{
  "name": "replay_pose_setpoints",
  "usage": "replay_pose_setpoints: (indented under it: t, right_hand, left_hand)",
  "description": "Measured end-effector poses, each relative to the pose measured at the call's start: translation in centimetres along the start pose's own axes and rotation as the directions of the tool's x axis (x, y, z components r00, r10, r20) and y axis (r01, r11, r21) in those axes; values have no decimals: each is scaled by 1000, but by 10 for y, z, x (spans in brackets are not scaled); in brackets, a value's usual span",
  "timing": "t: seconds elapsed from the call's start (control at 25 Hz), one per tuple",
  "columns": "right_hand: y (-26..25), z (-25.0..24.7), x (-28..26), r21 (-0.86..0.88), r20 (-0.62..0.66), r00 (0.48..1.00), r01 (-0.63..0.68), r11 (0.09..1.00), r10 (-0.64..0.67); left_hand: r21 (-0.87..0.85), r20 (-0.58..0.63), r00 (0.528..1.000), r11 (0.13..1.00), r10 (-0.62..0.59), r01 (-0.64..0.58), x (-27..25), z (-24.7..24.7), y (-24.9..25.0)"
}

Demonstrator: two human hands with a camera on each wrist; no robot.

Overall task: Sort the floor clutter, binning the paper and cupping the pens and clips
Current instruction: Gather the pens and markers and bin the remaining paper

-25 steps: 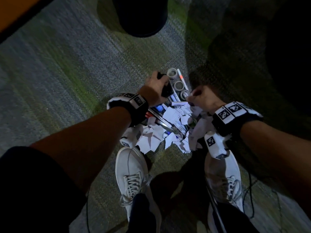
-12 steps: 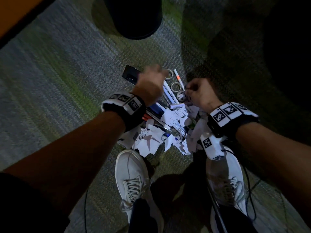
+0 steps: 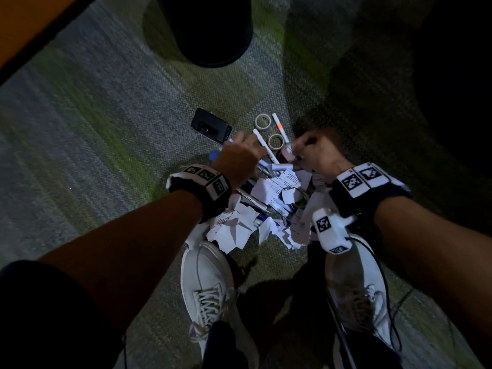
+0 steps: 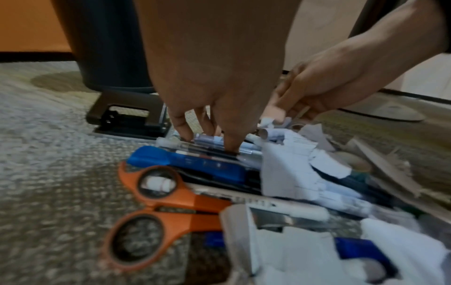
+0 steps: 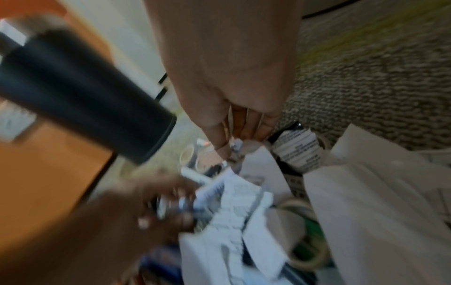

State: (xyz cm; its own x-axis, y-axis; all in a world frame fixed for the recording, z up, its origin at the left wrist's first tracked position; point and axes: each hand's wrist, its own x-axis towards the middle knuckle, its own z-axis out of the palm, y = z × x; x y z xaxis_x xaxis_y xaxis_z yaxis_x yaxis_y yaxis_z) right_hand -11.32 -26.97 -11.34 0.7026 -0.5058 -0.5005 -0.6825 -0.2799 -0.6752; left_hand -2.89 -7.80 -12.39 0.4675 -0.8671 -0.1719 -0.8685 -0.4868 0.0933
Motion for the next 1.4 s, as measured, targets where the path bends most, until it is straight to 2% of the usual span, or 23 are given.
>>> replay_pose_setpoints:
  t: [0.12,0.2,0.24,0.28,0.36,0.4,0.48,0.56,0.64,0.68,0.76,0.84,0.96,1.08,1.16,1.2,1.28,1.4]
  right_hand:
    - [-4,-24,0,97,-95,995,-29,995,39]
    - [-1,-43,5,95,-163,987,5,996,10]
    - [4,-47,9,66,-196,981,18,998,-5]
    - [9,-49,13,34,-211,977,14,999,-6]
    - [16,-47,14,-35,-146,989,7,999,-12]
    - [15,-43,11,-48,-88,996,13,999,-17]
    - [14,-39,8,36,16,1000,-2,999,2]
    - [18,-40,14,100,30,997,-69,993,66]
    - [20,-46,21,2,-53,996,-73,997,73]
    - [21,-50,26,-52,-110,992,-73,996,67]
    - [14,-56,21,-217,-133,991,-14,976,-15]
    - [5,-53,11,-363,-25,994,93,927,-110]
    - [1,-43,-1,-425,239,963,216,879,-121]
    - [13,-40,-5,-354,257,963,175,919,-84]
    - [14,-41,-13,-276,247,963,176,945,-107]
    - [15,-40,-18,-244,228,963,197,950,-141]
    - [15,-37,-28,-226,178,966,225,948,-187]
    - [28,-20,-39,-196,292,950,170,966,-108]
  left_hand:
    - [119,71,997,992,-43,34,-1,-8,-9]
    - [181,8,993,977,-120,117,3,-13,-15]
    - [157,-38,991,978,-132,136,5,-17,-16]
    - [94,-75,993,990,-94,101,8,-19,-16]
    - [-97,-117,992,993,55,-67,20,-25,-6]
    - [-169,-97,989,977,111,-126,26,-26,2]
    - [-211,-15,984,961,179,-178,33,-20,17]
    - [-164,-7,984,971,177,-176,30,-11,22]
    - [-79,-46,986,983,162,-166,23,-7,15]
    - [-40,-34,988,987,154,-155,19,-8,10]
    - [-9,35,992,992,123,-122,12,-11,-1]
    - [4,67,996,998,64,-65,9,-14,-8]
    - [-76,41,999,997,14,-10,16,-22,-4]
    - [-349,135,991,937,25,24,26,-37,21]
    - [-455,213,976,888,45,58,26,-39,35]
    - [-461,272,960,884,59,76,24,-36,40]
    - [-424,311,947,903,82,61,13,-27,46]
    - [-293,295,952,956,84,7,-6,-23,55]
